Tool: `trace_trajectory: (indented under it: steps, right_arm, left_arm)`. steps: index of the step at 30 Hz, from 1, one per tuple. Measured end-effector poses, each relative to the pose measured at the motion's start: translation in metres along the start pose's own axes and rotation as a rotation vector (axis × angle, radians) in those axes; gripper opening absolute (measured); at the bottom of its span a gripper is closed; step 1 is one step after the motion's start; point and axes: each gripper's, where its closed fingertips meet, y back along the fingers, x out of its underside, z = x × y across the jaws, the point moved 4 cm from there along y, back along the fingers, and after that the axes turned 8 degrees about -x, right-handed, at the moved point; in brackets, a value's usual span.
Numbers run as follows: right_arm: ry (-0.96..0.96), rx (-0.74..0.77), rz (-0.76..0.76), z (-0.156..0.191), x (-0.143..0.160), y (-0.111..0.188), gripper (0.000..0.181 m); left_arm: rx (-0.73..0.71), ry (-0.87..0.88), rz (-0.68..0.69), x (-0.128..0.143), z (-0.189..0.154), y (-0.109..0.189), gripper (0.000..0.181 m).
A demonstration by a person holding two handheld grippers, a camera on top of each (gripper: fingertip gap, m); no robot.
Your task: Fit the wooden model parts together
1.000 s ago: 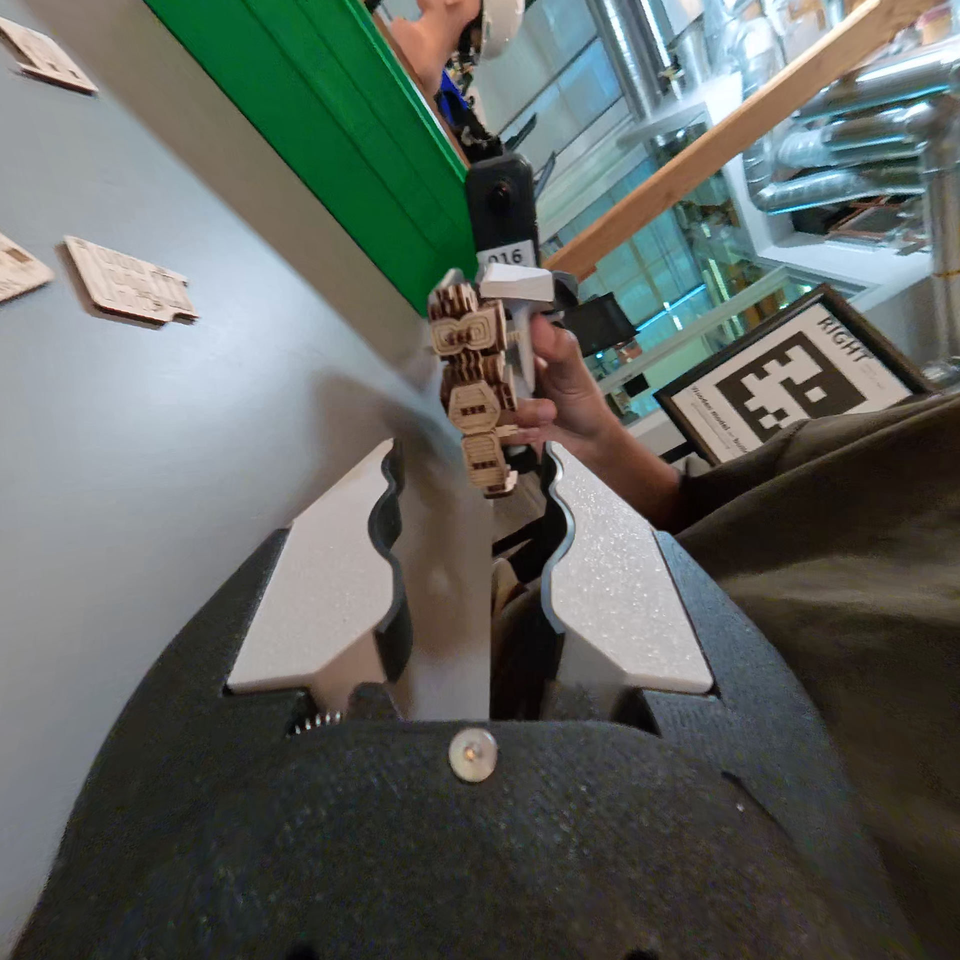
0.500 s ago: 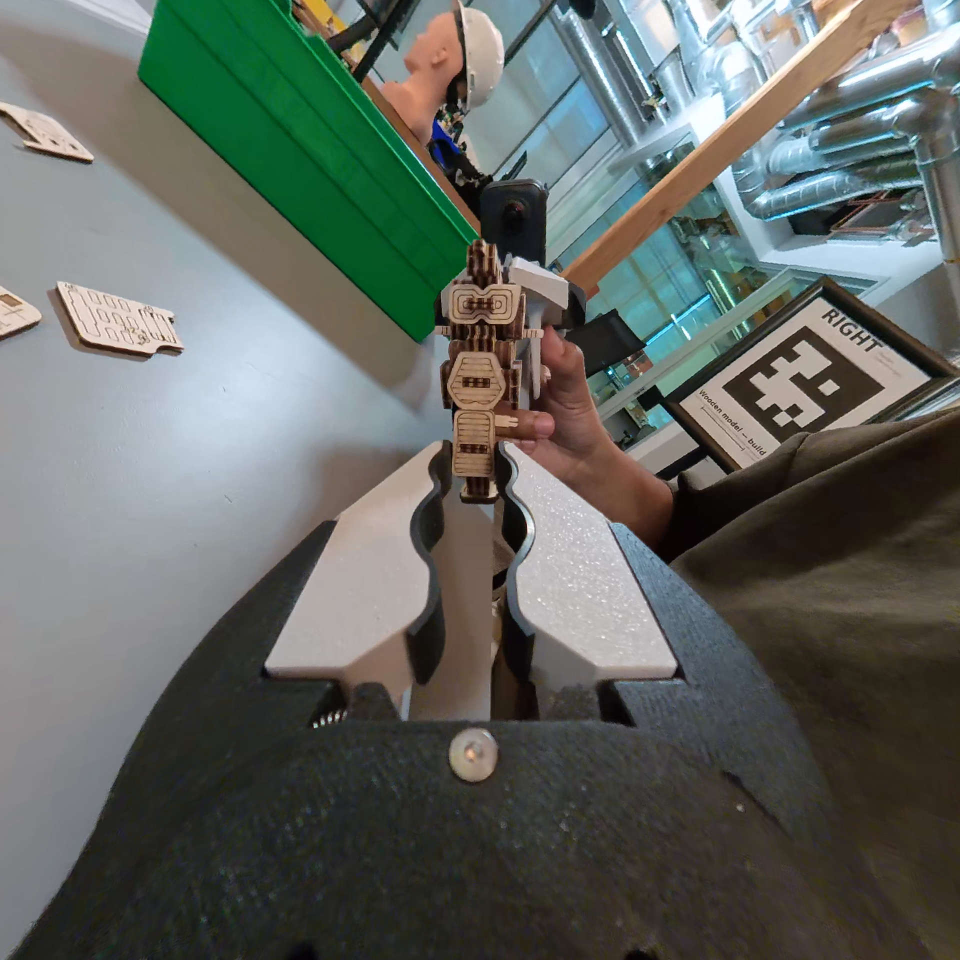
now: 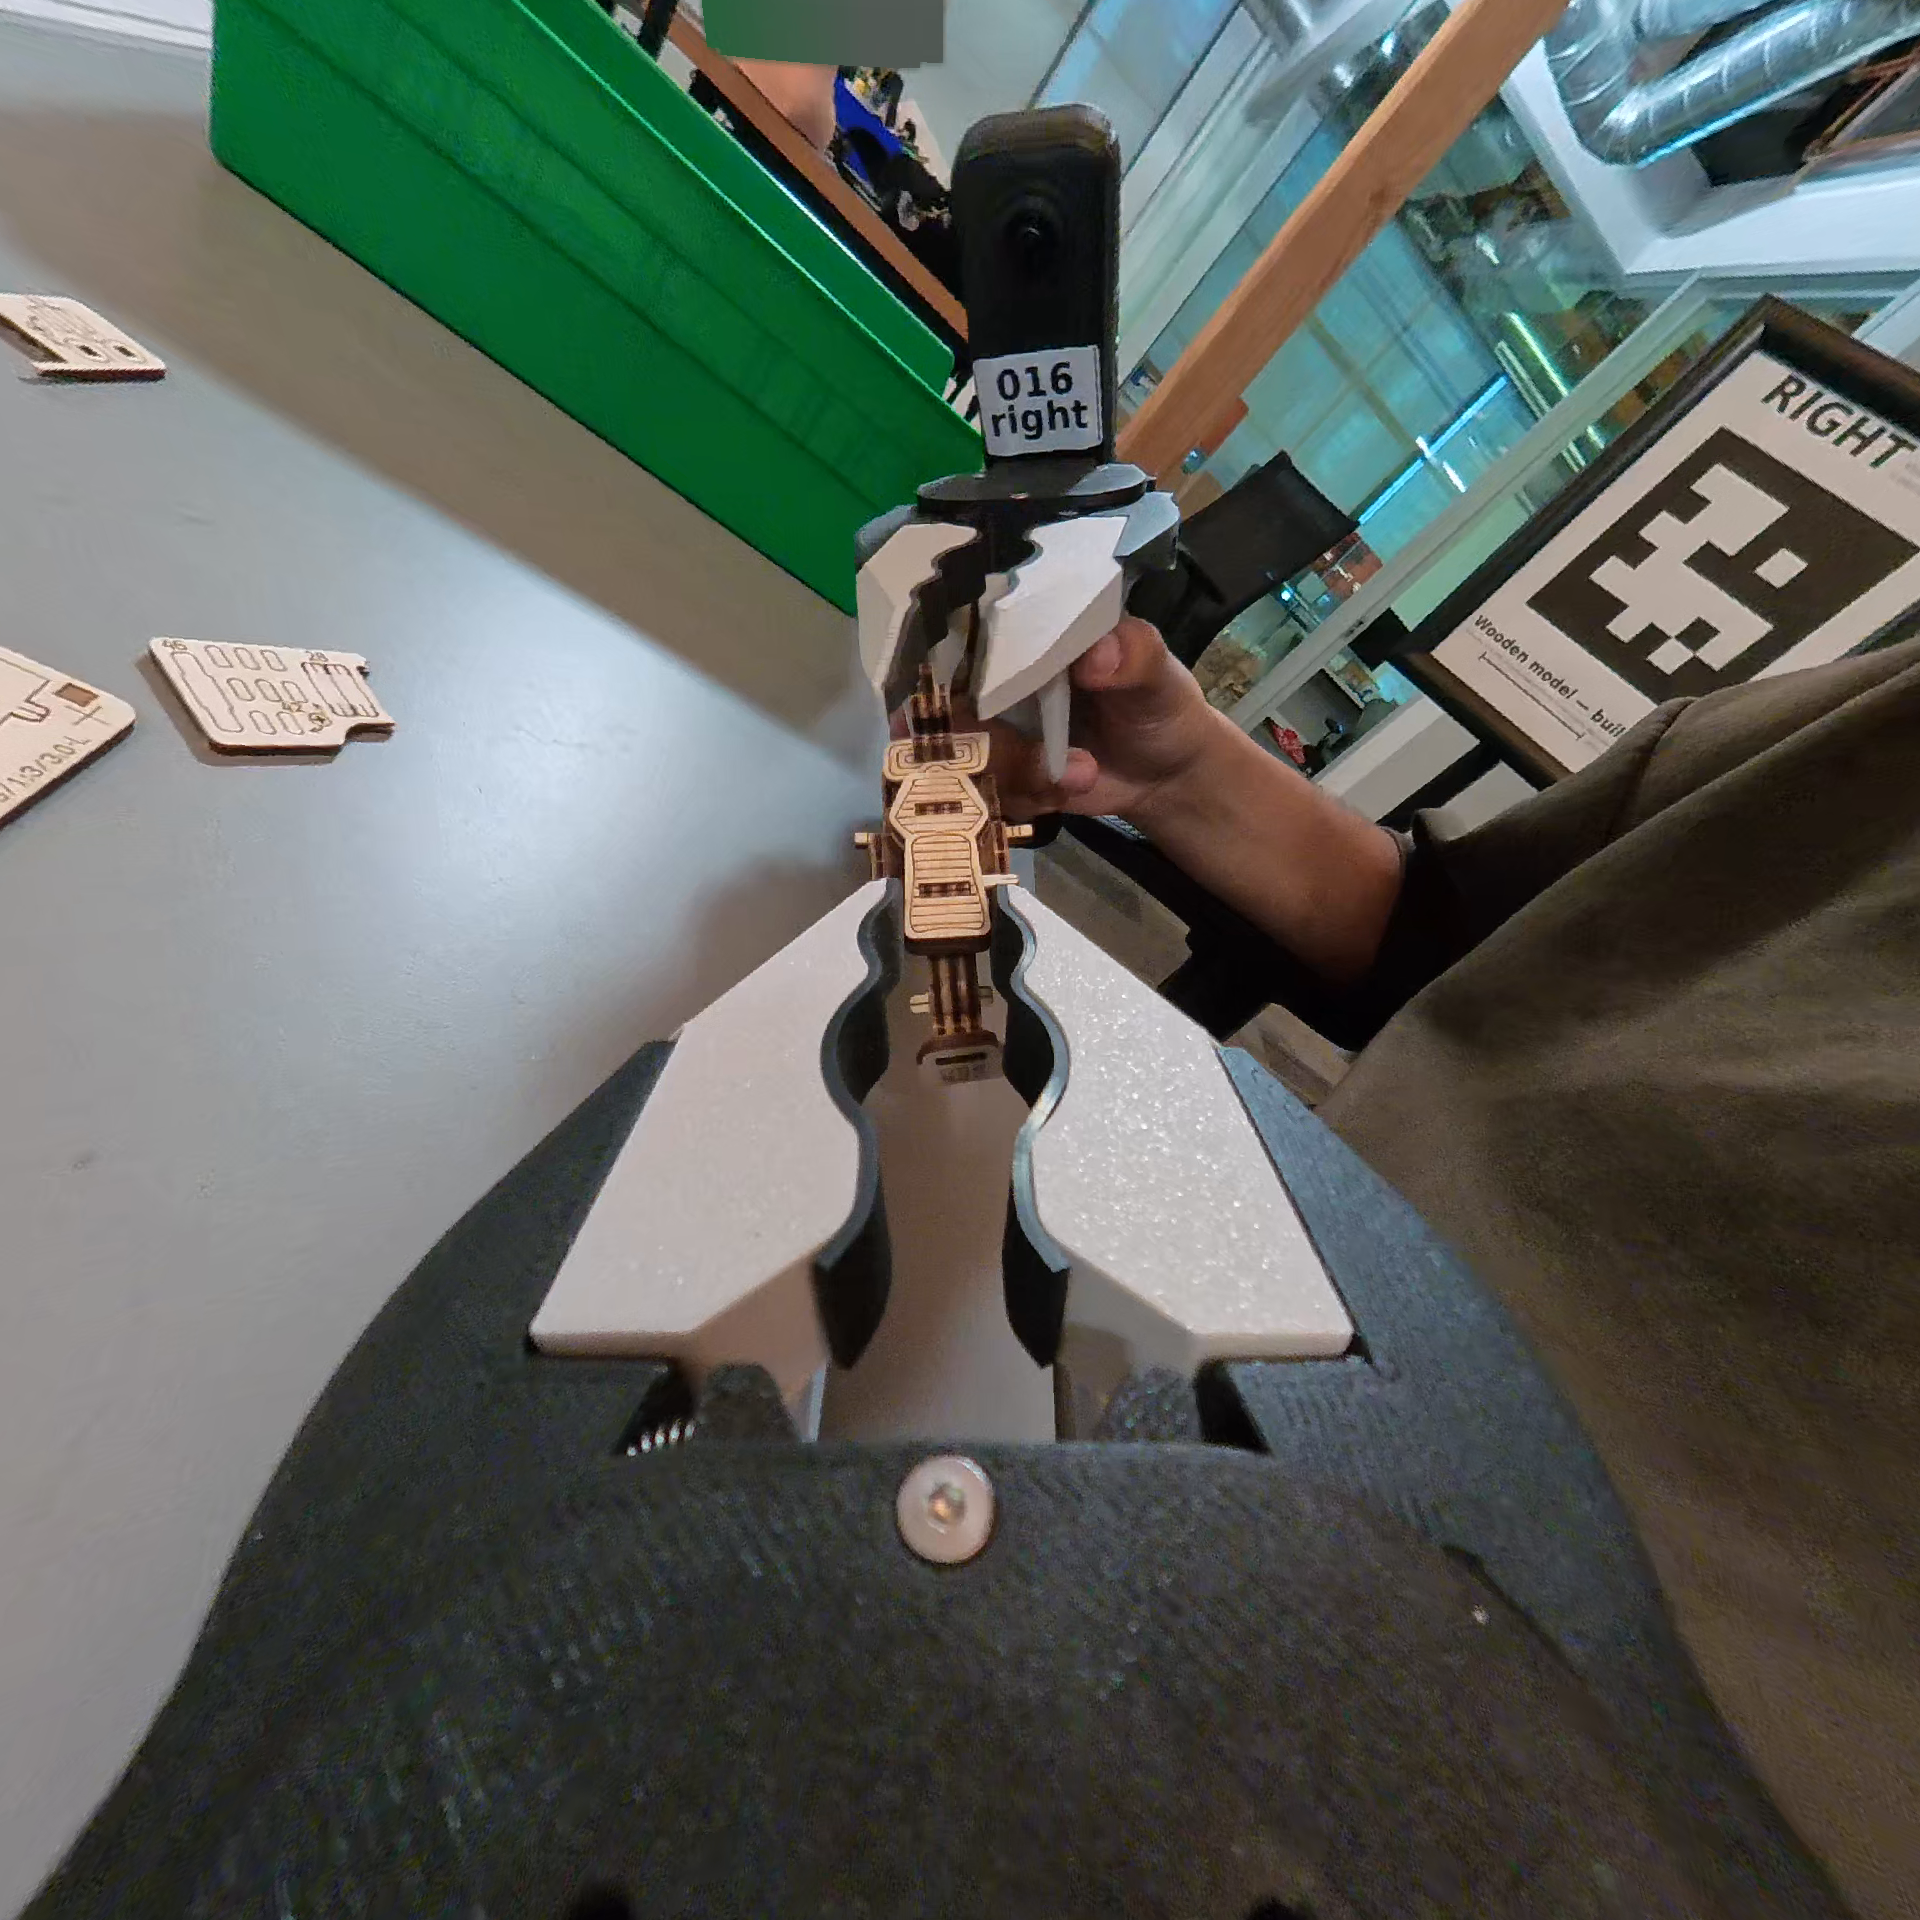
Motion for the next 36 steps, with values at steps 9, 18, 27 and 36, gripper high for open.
trace_trajectory:
  steps: [9,18,27,36]
  right_arm:
    - [-0.080,0.013,-0.014,-0.013,0.000,0.026,0.024]
    - [-0.116,-0.052,0.086,-0.007,0.016,0.010,0.019]
    - [-0.099,-0.040,0.080,-0.005,0.013,0.010,0.014]
    - [-0.072,0.005,-0.064,-0.006,-0.005,0.020,0.006]
  left_arm:
    - [0.018,0.080,-0.020,-0.003,0.008,0.004,0.012]
    - [0.044,0.081,-0.021,-0.004,0.006,0.005,0.012]
    - [0.049,0.092,-0.039,-0.005,0.005,0.006,0.012]
    - [0.022,0.102,-0.050,-0.006,0.008,0.004,0.038]
